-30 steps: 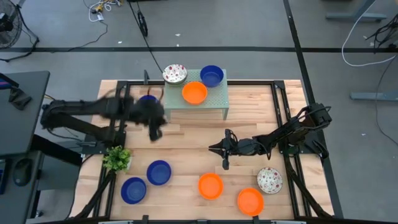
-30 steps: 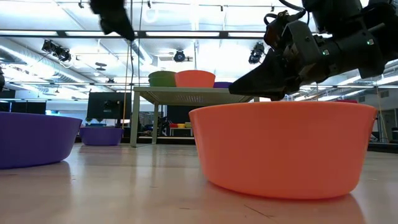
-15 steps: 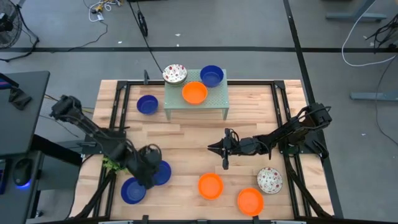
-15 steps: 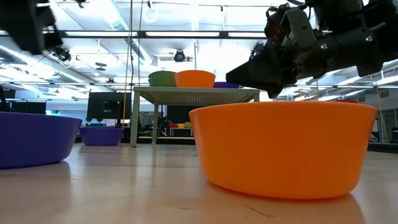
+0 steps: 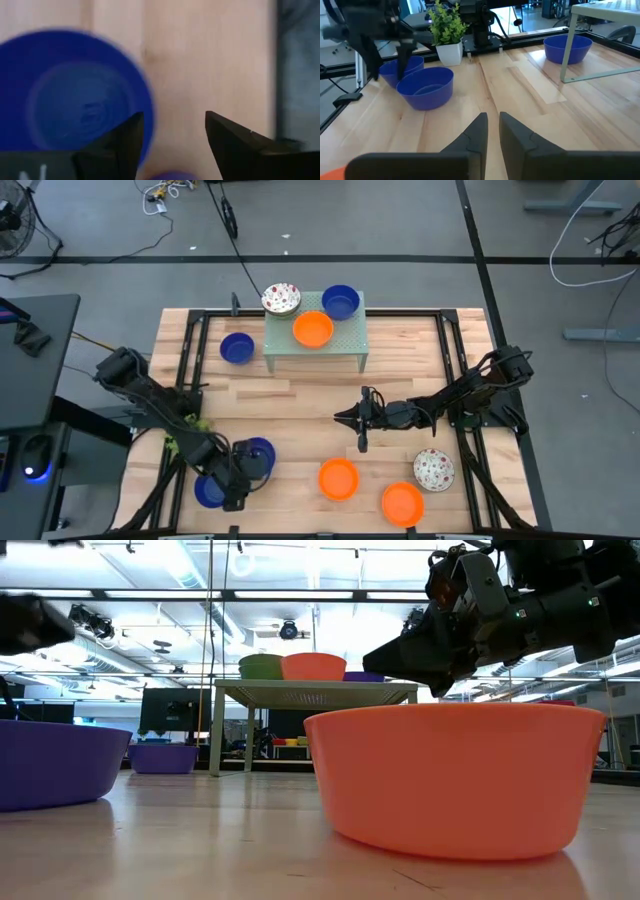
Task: Pick & Place Mini bowls
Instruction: Stack the blue bowl on the blue bowl on the shelf
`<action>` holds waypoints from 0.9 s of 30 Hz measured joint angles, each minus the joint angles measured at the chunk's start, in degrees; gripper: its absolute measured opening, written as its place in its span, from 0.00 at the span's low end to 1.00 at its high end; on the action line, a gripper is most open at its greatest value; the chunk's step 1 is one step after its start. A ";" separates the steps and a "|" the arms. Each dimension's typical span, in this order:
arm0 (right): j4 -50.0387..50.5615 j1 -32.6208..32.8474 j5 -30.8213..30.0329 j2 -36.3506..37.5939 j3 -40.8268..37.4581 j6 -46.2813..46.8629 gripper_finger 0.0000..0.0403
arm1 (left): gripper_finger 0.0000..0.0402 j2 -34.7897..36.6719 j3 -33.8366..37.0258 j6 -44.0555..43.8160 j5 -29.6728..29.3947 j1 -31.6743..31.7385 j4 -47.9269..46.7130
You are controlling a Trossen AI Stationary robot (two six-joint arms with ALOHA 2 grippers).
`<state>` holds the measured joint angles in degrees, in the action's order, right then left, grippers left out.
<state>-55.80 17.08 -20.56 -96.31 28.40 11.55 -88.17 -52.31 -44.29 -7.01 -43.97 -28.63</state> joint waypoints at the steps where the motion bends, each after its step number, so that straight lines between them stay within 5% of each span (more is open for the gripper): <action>1: -0.05 0.00 0.00 0.00 0.00 0.00 0.12 | 0.54 -0.76 0.00 0.02 -0.48 -0.19 -0.89; 9: -0.31 0.00 0.00 0.00 0.00 -0.02 0.12 | 0.40 -3.40 0.00 1.19 -6.16 -0.05 -2.13; 19: -0.47 0.00 0.00 0.00 -0.02 -0.02 0.12 | 0.03 -3.38 -0.02 10.46 -6.57 2.79 -2.03; 27: -0.34 -0.02 1.12 0.00 -0.02 1.42 0.12 | 0.02 -3.38 -0.07 23.49 -7.97 9.26 3.76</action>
<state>-56.14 17.06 -19.44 -96.31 28.38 12.97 -91.55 -52.38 -20.80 -14.98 -34.71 -24.87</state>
